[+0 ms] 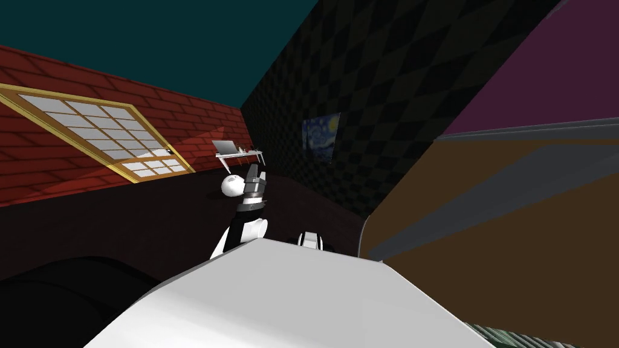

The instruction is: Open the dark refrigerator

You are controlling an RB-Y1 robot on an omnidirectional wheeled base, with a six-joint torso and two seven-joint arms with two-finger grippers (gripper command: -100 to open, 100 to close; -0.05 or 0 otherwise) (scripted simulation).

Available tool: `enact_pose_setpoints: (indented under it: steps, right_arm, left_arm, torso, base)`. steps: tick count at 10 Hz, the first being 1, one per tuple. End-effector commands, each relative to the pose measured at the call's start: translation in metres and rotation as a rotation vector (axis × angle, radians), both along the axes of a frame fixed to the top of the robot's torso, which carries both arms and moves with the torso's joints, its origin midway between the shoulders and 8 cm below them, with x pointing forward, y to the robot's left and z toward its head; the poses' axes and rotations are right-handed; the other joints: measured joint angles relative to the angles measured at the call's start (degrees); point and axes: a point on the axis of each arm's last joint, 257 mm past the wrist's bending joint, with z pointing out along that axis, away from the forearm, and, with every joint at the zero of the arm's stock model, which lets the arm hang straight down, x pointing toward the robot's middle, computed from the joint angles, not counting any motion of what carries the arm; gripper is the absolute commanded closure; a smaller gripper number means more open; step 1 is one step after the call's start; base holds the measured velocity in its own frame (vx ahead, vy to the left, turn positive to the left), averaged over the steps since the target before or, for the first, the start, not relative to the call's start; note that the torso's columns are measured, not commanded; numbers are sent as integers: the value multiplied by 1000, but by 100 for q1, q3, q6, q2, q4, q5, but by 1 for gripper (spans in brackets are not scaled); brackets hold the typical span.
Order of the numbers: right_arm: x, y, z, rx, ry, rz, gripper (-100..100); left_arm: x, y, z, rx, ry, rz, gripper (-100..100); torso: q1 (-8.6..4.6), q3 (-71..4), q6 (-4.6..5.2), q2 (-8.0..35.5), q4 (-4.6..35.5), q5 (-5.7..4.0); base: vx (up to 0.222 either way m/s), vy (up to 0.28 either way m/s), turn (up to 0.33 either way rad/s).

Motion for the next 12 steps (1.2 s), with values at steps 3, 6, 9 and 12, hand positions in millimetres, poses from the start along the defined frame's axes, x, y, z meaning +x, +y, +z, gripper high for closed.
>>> enact_pose_setpoints:
  steps: [3, 6, 9, 12]
  right_arm:
    - [-16, -17, 3, -6, -2, -61, 100]
    - [-34, -34, 5, -10, -4, -122, 100]
    - [-53, -50, 7, -14, -5, -184, 100]
    - [-72, -65, 9, -19, -5, -246, 100]
  left_arm:
    - [0, 0, 0, 0, 0, 0, 0]
    - [0, 0, 0, 0, 0, 0, 0]
    - [0, 0, 0, 0, 0, 0, 0]
    - [0, 0, 0, 0, 0, 0, 0]
  torso:
    - [-73, 9, 8, 30, 16, -12]
    - [-61, -16, 1, -3, 2, -2]
    - [-43, 17, 15, 30, 14, -7]
    - [-52, 45, 28, 63, 28, -15]
  base:
    - [197, 163, -32]
    - [242, 195, -49]
    - [236, 214, -36]
    - [255, 199, -36]
